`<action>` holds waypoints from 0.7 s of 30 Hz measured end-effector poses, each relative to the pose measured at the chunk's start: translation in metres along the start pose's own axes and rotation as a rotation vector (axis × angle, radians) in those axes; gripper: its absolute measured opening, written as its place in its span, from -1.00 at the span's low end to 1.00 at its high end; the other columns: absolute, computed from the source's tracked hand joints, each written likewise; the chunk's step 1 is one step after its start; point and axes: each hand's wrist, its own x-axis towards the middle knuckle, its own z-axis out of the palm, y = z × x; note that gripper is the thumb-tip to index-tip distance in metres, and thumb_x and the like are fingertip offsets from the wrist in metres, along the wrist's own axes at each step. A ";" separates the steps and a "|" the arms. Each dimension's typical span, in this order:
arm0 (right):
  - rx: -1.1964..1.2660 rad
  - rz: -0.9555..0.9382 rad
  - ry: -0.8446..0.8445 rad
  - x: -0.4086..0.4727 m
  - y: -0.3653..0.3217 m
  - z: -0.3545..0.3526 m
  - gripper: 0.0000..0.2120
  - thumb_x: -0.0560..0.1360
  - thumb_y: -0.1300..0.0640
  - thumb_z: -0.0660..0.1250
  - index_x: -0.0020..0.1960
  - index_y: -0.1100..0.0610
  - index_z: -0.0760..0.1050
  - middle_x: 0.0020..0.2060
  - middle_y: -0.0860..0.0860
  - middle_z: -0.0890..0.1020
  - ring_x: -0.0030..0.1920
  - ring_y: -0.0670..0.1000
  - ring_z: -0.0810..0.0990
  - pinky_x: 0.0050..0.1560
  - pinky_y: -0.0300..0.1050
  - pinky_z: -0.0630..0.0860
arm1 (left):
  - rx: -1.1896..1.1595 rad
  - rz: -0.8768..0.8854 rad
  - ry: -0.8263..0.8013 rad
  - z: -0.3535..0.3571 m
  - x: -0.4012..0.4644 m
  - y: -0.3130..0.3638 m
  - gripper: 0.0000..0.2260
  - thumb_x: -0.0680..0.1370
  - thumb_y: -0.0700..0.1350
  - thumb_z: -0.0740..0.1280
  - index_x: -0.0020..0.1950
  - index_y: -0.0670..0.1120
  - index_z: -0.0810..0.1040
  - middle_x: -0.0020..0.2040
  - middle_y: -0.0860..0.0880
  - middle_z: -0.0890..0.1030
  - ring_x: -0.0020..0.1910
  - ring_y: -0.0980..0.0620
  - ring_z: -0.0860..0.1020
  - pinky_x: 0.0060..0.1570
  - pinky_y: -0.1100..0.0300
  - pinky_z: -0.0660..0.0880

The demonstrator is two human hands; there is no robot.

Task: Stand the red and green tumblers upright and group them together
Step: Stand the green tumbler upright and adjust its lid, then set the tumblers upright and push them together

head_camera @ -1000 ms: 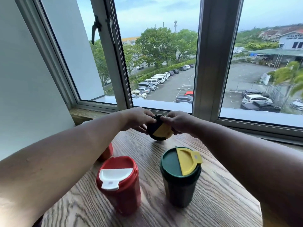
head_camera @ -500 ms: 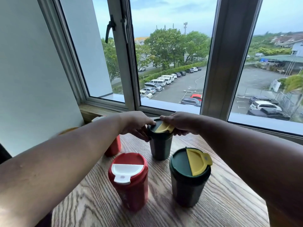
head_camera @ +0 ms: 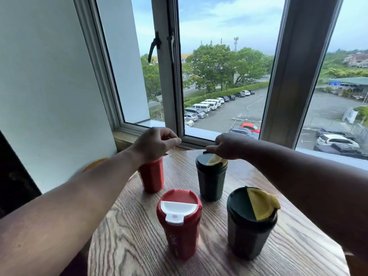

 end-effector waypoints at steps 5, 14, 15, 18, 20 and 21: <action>0.162 -0.192 0.031 0.006 -0.052 -0.009 -0.69 0.54 -0.11 0.33 0.05 0.12 0.60 -0.12 0.07 0.63 -0.15 0.07 0.54 -0.35 -0.21 0.33 | 0.133 -0.055 0.026 -0.044 -0.010 -0.052 -0.67 0.42 0.11 0.50 0.12 0.03 0.64 0.02 0.03 0.63 0.00 0.00 0.61 0.06 0.08 0.56; 0.014 -0.297 -0.116 0.038 -0.136 0.025 -0.64 0.62 0.00 0.21 0.15 0.27 0.58 0.06 0.18 0.65 0.05 0.17 0.60 -0.05 -0.10 0.44 | -0.076 -0.251 -0.319 -0.039 -0.017 -0.115 0.13 0.12 0.13 0.69 0.58 0.10 0.17 0.43 -0.08 0.46 0.31 -0.05 0.51 0.37 -0.01 0.43; 0.008 -0.277 -0.121 0.040 -0.139 0.027 -0.63 0.62 -0.01 0.20 0.17 0.27 0.57 0.06 0.18 0.64 0.06 0.18 0.60 -0.03 -0.08 0.45 | -0.105 -0.238 -0.305 -0.034 -0.016 -0.117 0.10 0.16 0.08 0.69 0.58 0.08 0.18 0.42 -0.07 0.46 0.33 -0.04 0.49 0.38 0.01 0.42; 0.029 -0.250 -0.124 0.044 -0.140 0.031 -0.62 0.61 -0.03 0.21 0.14 0.26 0.58 0.03 0.18 0.66 0.03 0.17 0.61 0.02 -0.05 0.52 | -0.108 -0.172 -0.222 -0.024 -0.015 -0.116 -0.07 0.25 -0.05 0.68 0.52 0.04 0.28 0.29 0.02 0.51 0.27 0.00 0.50 0.26 0.15 0.43; 0.058 -0.233 -0.117 0.044 -0.135 0.030 -0.64 0.60 -0.02 0.24 0.12 0.26 0.60 0.01 0.17 0.67 0.02 0.17 0.62 0.05 -0.01 0.55 | -0.110 -0.141 -0.212 -0.019 -0.014 -0.115 -0.11 0.24 -0.02 0.68 0.47 0.06 0.31 0.24 0.04 0.53 0.24 0.00 0.52 0.23 0.14 0.48; 0.083 -0.223 -0.116 0.041 -0.131 0.028 -0.66 0.59 0.00 0.27 0.12 0.25 0.61 0.00 0.16 0.68 0.02 0.16 0.63 0.07 0.00 0.56 | -0.113 -0.127 -0.219 -0.016 -0.014 -0.114 -0.11 0.23 0.01 0.68 0.45 0.07 0.31 0.23 0.04 0.53 0.23 0.00 0.53 0.23 0.12 0.50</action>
